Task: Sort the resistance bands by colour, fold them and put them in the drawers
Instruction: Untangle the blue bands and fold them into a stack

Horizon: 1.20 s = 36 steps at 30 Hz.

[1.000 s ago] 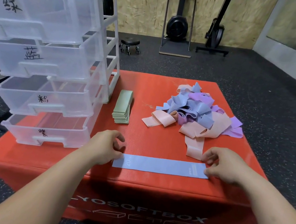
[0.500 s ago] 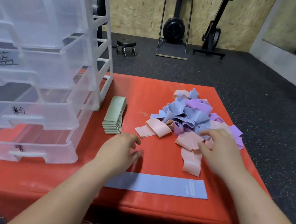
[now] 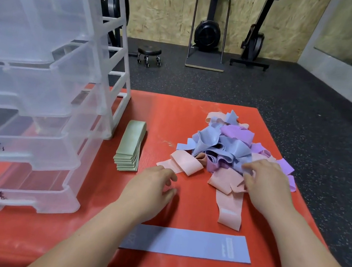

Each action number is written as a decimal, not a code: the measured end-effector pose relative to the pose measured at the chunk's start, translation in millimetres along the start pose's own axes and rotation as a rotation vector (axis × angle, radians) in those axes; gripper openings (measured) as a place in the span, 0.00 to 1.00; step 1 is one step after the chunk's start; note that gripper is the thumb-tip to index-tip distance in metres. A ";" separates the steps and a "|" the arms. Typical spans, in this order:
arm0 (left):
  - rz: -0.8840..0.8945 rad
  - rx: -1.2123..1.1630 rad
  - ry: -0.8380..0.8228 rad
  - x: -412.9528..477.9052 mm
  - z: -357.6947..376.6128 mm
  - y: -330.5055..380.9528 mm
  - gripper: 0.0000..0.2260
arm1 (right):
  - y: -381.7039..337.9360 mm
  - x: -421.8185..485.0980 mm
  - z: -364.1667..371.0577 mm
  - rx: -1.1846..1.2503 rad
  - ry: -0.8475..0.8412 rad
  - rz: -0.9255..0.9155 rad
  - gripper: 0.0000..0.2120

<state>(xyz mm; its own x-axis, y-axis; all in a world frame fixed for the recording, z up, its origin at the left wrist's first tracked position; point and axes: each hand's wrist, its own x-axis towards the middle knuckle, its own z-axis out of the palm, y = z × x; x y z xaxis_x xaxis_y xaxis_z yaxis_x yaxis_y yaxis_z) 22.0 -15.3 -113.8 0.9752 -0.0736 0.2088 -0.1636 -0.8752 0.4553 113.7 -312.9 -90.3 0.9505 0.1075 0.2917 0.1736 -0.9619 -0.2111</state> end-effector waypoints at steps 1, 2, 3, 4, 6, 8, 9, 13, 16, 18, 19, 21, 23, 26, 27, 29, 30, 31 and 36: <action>-0.007 -0.002 -0.005 0.6 -0.8 1.5 0.11 | -3.9 -1.7 -6.0 0.098 0.060 -0.013 0.08; -0.005 -0.012 -0.002 0.9 -1.5 3.2 0.10 | -8.3 -3.9 -13.3 0.196 0.118 -0.027 0.08; -0.007 -0.032 0.007 1.1 -2.1 5.7 0.10 | -13.3 -7.0 -21.1 0.292 0.174 -0.046 0.08; -0.018 -0.063 0.018 1.2 -2.8 8.8 0.09 | -19.6 -11.3 -29.2 0.380 0.220 -0.068 0.09; -0.067 -0.187 0.020 1.7 -4.2 16.3 0.05 | -37.0 -25.1 -42.2 0.514 0.254 -0.136 0.10; -0.146 -0.391 0.003 1.5 -5.3 28.3 0.03 | -55.4 -44.5 -44.8 0.584 0.196 -0.207 0.11; -0.202 -0.547 -0.033 0.9 -5.9 35.9 0.05 | -62.9 -54.6 -40.9 0.602 0.130 -0.235 0.12; -0.416 -1.032 -0.254 -5.9 -1.9 55.7 0.15 | -74.7 -85.5 -13.0 0.529 -0.169 -0.327 0.11; -0.403 -0.893 -0.215 -12.0 8.9 48.8 0.05 | -75.6 -94.5 -6.4 0.605 -0.263 -0.321 0.11; -0.416 -0.837 -0.175 -13.6 11.7 45.5 0.04 | -72.8 -95.6 -7.1 0.652 -0.272 -0.301 0.11; -0.418 -0.831 -0.168 -14.1 10.8 45.7 0.06 | -70.1 -94.6 -7.5 0.643 -0.241 -0.275 0.11; -0.415 -0.819 -0.153 -14.0 8.0 46.7 0.07 | -62.1 -90.1 -9.7 0.593 -0.164 -0.197 0.12; -0.409 -0.798 -0.121 -12.7 4.5 45.9 0.08 | -55.3 -84.3 -13.6 0.573 -0.121 -0.108 0.12; -0.412 -0.831 -0.079 -11.1 -3.8 47.9 0.08 | -51.0 -76.2 -18.9 0.558 -0.086 -0.018 0.07; -0.414 -0.873 -0.070 -10.7 -7.3 50.3 0.07 | -52.2 -74.6 -21.3 0.561 -0.105 0.004 0.05; -0.408 -0.955 -0.057 -10.7 -13.7 56.6 0.06 | -61.1 -73.7 -27.5 0.690 -0.221 0.096 0.05; -0.403 -0.990 -0.064 -10.6 -15.6 59.5 0.06 | -66.0 -73.8 -28.2 0.792 -0.283 0.165 0.06; -0.399 -1.022 -0.080 -10.8 -17.1 62.1 0.05 | -69.8 -73.6 -27.9 0.869 -0.319 0.225 0.08; -0.410 -1.011 -0.141 -12.8 -20.2 68.6 0.07 | -78.6 -65.7 -30.0 1.100 -0.131 0.302 0.15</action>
<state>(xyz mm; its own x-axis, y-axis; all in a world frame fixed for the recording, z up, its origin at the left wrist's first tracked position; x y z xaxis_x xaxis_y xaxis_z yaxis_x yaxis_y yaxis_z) -4.8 -64.7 -67.7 0.9812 0.0233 -0.1914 0.1924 -0.0552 0.9798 29.9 -251.9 -65.0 1.0000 -0.0032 0.0044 0.0036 -0.2195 -0.9756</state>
